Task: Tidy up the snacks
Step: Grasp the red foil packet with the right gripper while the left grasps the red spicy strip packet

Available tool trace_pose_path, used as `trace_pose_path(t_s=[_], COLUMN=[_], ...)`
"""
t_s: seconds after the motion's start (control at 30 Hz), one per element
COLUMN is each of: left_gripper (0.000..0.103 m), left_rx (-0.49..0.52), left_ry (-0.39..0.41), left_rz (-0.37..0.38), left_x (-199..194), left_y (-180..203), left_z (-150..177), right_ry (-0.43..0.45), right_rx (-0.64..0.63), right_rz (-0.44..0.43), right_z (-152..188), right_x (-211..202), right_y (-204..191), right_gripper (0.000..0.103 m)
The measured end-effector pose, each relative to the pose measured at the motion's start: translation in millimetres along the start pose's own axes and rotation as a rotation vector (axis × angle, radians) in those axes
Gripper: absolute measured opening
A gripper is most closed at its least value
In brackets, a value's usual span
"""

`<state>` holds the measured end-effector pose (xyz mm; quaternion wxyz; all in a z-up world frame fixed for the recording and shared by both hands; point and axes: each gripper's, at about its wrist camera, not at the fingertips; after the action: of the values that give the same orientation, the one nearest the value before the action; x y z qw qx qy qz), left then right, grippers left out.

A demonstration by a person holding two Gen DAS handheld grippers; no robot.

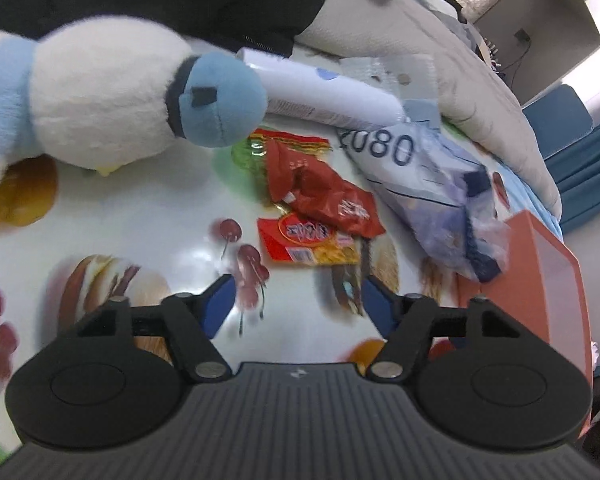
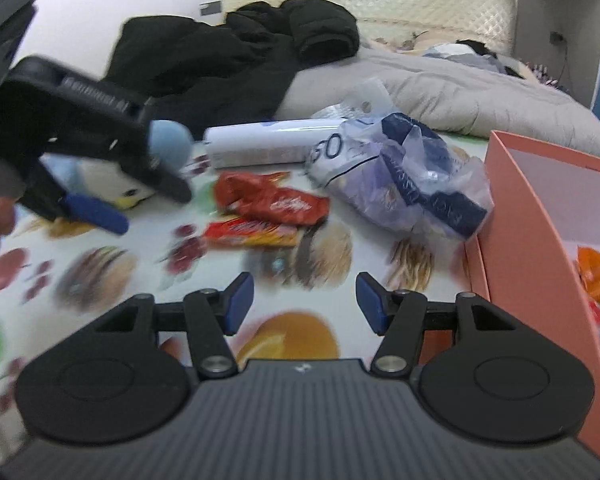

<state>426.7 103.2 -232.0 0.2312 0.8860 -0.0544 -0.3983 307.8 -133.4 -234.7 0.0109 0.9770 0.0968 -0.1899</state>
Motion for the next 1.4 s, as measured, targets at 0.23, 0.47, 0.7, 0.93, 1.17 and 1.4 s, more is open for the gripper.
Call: trace_pose_path(t_s=[0.23, 0.47, 0.7, 0.93, 1.17, 1.4], left_gripper=[0.049, 0.039, 0.016, 0.002, 0.001, 0.000], left_rx=[-0.095, -0.134, -0.209, -0.244, -0.250, -0.269], left_ry=[-0.052, -0.054, -0.045, -0.026, -0.018, -0.018], left_rz=[0.037, 0.136, 0.146, 0.149, 0.151, 0.139], left_x=[45, 61, 70, 69, 47, 5], left_y=[-27, -32, -38, -45, -50, -66], left_z=[-2, 2, 5, 13, 31, 66], right_ry=[-0.001, 0.038, 0.013, 0.010, 0.015, 0.010], right_rx=[-0.033, 0.097, 0.257, 0.288, 0.281, 0.273], right_rz=[0.027, 0.035, 0.067, 0.081, 0.105, 0.080], right_z=[8, 0, 0, -3, -6, -7], right_x=[68, 98, 120, 126, 108, 71], right_y=[-1, 8, 15, 11, 16, 12], right_gripper=[0.052, 0.042, 0.036, 0.004, 0.003, 0.003])
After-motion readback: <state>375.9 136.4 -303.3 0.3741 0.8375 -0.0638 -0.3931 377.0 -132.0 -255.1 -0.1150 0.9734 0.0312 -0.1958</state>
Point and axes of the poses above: each gripper's, at about its wrist camera, not at the fingertips, and x roughly the way its jaws point, y to its right, z to its underside, and after that the axes turned 14 degrees about y, right-handed
